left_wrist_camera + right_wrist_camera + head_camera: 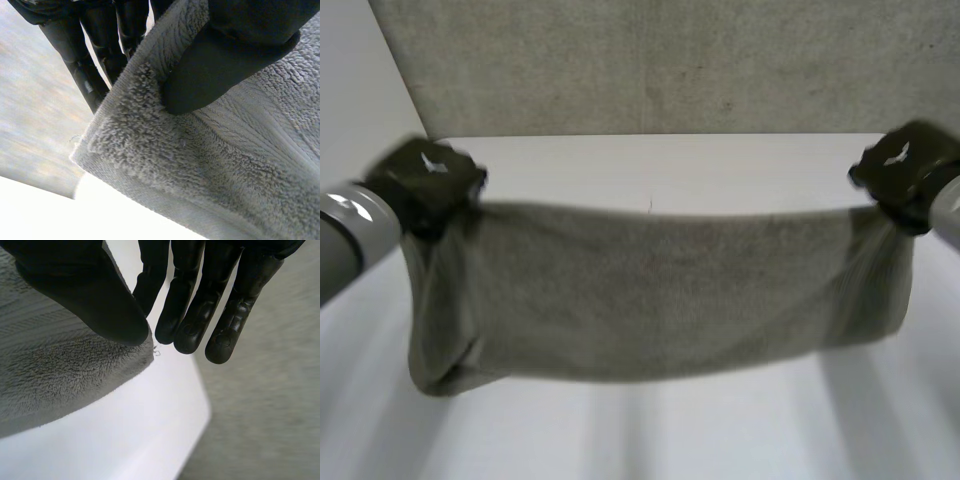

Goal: Fold the towel.

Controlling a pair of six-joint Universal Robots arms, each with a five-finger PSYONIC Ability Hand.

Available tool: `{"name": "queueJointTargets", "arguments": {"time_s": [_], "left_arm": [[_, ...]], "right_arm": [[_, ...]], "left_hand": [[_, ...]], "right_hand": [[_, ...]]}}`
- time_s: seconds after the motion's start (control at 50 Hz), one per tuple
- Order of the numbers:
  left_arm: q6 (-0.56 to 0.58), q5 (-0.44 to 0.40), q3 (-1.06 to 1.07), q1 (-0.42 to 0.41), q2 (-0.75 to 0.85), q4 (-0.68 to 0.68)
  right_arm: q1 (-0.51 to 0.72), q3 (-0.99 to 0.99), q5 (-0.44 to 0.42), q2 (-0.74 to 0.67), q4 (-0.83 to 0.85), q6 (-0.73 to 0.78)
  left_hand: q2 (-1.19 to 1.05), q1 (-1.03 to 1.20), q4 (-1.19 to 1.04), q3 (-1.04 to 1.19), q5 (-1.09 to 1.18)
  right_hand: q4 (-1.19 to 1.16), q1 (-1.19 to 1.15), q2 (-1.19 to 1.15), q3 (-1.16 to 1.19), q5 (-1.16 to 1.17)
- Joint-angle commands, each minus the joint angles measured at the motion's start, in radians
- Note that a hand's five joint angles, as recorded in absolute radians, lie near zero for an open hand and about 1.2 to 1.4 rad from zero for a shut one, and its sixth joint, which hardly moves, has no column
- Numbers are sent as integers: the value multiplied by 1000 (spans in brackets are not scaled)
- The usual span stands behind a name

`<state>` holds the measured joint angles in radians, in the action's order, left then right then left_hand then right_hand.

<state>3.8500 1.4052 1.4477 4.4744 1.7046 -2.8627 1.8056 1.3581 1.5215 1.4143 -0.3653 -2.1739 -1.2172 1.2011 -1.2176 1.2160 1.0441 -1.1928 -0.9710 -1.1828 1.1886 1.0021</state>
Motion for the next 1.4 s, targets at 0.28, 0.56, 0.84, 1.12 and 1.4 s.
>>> {"name": "queueJointTargets", "arguments": {"time_s": [0.28, 0.56, 0.84, 1.12, 1.4], "left_arm": [[49, 103, -736, -64, 455, 29], [-346, 97, -729, -57, 323, -329], [-199, 2, -196, -33, 412, -343], [68, 23, 178, -17, 245, -228], [230, -5, 250, -7, 12, 108]], "right_arm": [[77, -662, 151, -465, 132, -24], [67, -320, 126, -184, 703, -185], [66, -59, 46, -323, 393, -155], [-15, 173, 43, -226, 45, 62], [-98, 328, 42, 32, -93, 238]], "left_hand": [[-179, 195, -179, 180, 178], [-179, 195, -179, 180, 178], [-179, 195, -179, 180, 178], [-179, 195, -179, 180, 178], [-179, 195, -179, 180, 178]], "right_hand": [[-203, -425, -213, 208, 220], [-203, -425, -213, 208, 220], [-203, -425, -213, 208, 220], [-203, -425, -213, 208, 220], [-203, -425, -213, 208, 220]]}}
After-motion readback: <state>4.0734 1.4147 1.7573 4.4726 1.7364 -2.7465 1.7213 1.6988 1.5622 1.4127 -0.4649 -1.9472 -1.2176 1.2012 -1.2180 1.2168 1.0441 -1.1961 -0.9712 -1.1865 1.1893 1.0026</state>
